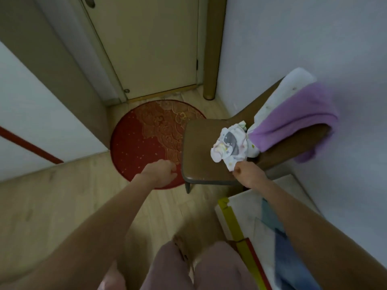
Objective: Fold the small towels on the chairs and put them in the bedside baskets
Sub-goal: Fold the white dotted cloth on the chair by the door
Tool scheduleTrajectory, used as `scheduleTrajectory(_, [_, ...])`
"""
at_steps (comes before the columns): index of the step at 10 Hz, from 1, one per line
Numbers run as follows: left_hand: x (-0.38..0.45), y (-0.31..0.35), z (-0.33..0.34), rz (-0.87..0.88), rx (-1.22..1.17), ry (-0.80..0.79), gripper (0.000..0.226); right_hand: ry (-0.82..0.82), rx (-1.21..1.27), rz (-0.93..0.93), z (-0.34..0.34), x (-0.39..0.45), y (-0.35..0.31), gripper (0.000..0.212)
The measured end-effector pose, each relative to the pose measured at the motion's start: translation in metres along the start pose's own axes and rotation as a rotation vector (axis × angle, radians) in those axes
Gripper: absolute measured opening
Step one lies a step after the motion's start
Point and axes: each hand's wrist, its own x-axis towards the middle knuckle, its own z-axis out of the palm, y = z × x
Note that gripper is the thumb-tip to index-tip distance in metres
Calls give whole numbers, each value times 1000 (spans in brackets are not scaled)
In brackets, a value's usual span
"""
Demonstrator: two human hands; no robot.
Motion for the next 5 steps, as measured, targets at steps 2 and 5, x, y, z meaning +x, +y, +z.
scheduleTrajectory(2, [104,-21,-35,88,112,-116,30,-119,-42,55,-8,95,8,29])
scheduleTrajectory(5, [275,-19,-46,62,45,-218,32,-248,-178,-65,2,302,31,30])
